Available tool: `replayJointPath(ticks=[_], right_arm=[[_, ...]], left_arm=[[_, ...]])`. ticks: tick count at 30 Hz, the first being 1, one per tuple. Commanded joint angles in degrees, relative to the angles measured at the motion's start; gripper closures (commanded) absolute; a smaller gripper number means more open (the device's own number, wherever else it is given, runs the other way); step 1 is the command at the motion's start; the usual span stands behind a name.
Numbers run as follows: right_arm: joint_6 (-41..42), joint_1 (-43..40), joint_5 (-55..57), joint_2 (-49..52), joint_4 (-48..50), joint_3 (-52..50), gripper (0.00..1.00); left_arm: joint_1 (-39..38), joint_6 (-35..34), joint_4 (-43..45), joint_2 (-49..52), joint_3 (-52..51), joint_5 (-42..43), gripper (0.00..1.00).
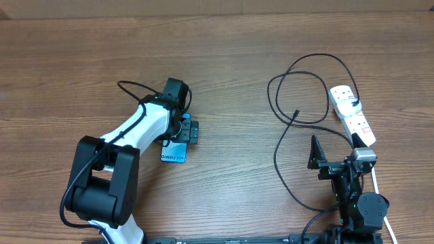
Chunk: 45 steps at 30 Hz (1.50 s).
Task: Plug charger to phone and switch on socket
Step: 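Move left gripper over the phone and grasp its bottom edge, then lift the phone with left gripper and tilt it upright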
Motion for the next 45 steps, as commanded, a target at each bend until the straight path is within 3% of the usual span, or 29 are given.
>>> replayJointPath(ticks=[1,5,13,19,31,45], right_arm=[[-0.07,-0.09,-0.09,-0.57,0.26,-0.61,0.00],[-0.07,-0.11,-0.09,-0.57,0.26,-0.59,0.00],[-0.07,-0.11,-0.09,-0.57,0.26,-0.61,0.00],[-0.07,-0.11,-0.09,-0.57,0.26,-0.61,0.00],[-0.07,-0.09,-0.09,-0.57,0.26,-0.59,0.00],[-0.07,-0.09,-0.09,-0.57,0.26,-0.59,0.00]], left_arm=[[0.22,-2.38,-0.35,1.64,-2.60,0.50,0.11],[0.22,-2.38,-0.74,1.64,-2.60,0.52,0.32],[0.28,-2.75,-1.14,1.62,-2.43,4.02,0.41],[0.28,-2.75,-5.20,1.62,0.59,6.58,0.42],[0.28,-0.96,-11.82,1.62,10.51,23.32,0.47],[0.28,0.28,-11.10,1.62,11.76,53.81,0.48]])
